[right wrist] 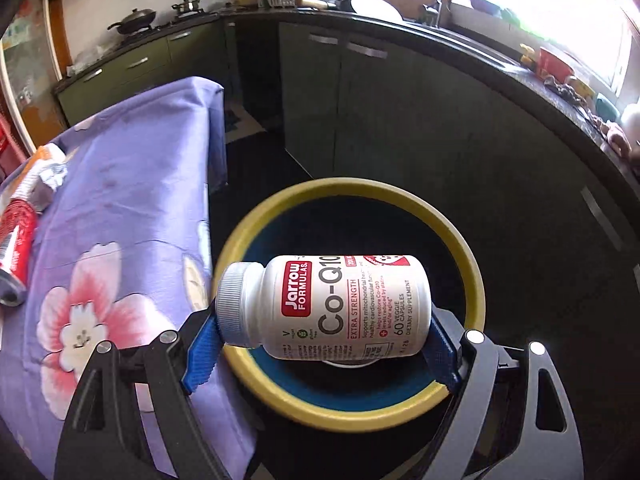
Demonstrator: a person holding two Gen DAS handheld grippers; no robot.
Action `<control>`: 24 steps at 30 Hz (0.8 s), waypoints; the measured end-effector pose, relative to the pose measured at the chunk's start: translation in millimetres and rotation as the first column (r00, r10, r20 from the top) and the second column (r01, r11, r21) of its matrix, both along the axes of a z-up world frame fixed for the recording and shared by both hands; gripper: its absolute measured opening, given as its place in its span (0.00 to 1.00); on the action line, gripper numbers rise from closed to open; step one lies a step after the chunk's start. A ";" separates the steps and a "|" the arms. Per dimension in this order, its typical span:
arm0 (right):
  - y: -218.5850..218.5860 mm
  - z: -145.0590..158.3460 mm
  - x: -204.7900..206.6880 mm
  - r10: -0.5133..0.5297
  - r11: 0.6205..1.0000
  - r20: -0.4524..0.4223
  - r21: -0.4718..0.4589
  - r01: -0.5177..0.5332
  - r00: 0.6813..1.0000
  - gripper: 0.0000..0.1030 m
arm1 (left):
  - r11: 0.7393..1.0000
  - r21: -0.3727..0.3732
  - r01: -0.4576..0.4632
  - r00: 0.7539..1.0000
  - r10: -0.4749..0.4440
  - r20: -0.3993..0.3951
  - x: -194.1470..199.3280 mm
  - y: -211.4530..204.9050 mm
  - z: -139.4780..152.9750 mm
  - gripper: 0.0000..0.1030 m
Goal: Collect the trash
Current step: 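Carry the pill bottle over the bin and open the right gripper, then grasp the clear plastic cup with the left gripper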
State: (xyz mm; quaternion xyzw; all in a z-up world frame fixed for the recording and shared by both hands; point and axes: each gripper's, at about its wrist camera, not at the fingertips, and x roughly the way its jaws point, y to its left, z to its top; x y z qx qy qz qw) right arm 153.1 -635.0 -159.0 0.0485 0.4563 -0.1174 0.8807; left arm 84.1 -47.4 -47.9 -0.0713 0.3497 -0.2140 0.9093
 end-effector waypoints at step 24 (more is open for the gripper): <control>57.5 21.0 -80.1 0.034 0.993 0.156 0.104 -0.051 0.987 0.92 | 0.999 0.042 -0.008 0.997 0.011 -0.073 22.6 1.6 -28.4 0.94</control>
